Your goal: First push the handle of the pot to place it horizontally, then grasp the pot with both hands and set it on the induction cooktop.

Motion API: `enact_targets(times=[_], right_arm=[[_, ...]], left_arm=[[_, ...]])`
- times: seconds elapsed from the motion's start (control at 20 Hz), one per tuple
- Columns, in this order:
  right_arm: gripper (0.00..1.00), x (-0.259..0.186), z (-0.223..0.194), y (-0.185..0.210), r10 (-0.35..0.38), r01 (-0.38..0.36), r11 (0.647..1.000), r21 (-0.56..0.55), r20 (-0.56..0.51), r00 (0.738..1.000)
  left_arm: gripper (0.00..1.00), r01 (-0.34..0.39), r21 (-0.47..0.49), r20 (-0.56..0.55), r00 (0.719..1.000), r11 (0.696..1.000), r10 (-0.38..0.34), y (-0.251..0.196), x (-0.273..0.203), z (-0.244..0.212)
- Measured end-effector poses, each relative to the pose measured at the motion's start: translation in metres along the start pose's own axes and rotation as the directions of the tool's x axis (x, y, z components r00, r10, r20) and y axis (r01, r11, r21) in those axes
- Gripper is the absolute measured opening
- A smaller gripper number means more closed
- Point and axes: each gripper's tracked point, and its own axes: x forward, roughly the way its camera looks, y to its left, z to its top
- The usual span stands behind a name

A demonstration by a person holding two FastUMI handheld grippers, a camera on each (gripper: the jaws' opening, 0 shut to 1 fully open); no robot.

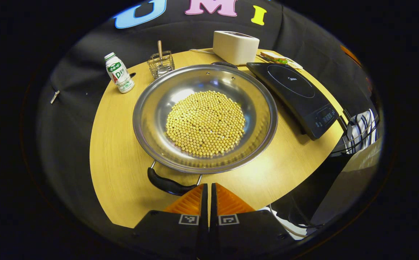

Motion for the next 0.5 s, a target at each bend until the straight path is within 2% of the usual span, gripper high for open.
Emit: enact_targets(times=[0.2, 0.5], right_arm=[[0.98, 0.003, 0.0, 0.004, -0.005, 0.005, 1.0, -0.01, -0.003, 1.0], [0.98, 0.008, -0.004, 0.009, -0.016, 0.016, 1.0, -0.025, -0.019, 1.0]], left_arm=[[0.05, -0.03, -0.003, -0.003, 1.0, 1.0, 0.03, 0.032, 0.003, 0.001], [0.05, -0.099, -0.058, 0.006, 0.995, 0.993, 0.099, 0.094, 0.01, 0.015]])
